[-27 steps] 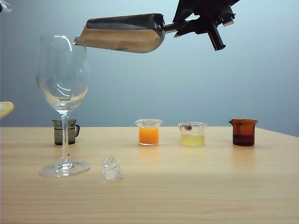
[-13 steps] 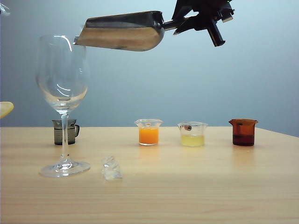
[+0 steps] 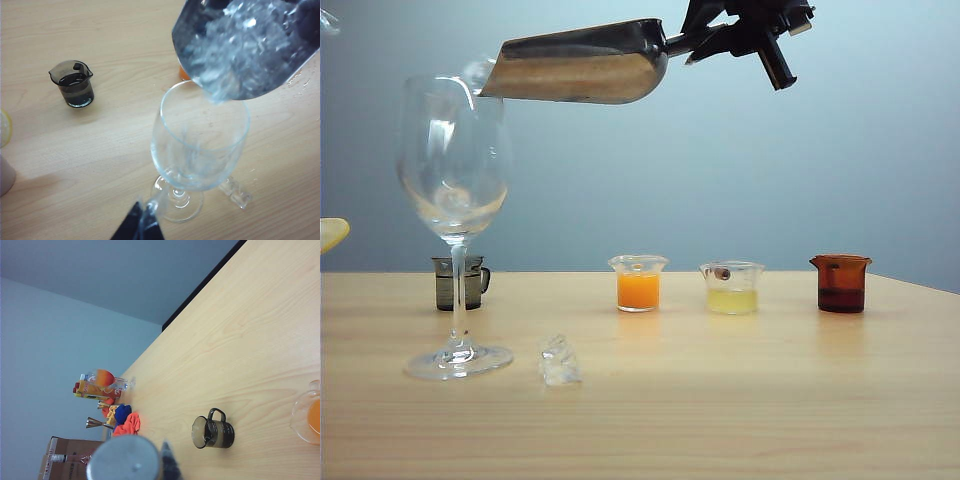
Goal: Pick up the ice scoop on the desk filled with ice cubes, pour the ice into the goblet, and finally put the scoop back on the table.
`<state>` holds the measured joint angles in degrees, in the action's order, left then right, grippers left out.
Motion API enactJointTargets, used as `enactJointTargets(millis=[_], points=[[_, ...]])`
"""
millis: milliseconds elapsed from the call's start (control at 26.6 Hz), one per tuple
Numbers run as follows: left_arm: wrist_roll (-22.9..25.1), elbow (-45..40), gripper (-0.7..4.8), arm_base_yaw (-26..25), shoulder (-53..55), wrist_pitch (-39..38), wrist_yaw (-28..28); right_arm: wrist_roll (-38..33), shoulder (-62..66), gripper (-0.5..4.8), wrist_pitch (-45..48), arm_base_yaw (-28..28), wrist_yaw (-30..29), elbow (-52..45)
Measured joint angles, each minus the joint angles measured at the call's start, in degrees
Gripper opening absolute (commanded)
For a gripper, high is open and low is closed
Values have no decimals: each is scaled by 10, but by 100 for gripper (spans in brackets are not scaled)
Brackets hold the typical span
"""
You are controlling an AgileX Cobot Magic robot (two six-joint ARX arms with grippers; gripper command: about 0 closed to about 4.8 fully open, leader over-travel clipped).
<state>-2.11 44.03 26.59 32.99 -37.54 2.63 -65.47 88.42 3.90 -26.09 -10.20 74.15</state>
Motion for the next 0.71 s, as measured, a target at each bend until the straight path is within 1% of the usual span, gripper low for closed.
enactJointTargets(millis=[715], points=[[0,0,-6,0,0,0,0,11,0,-6,1,0,-12,0]])
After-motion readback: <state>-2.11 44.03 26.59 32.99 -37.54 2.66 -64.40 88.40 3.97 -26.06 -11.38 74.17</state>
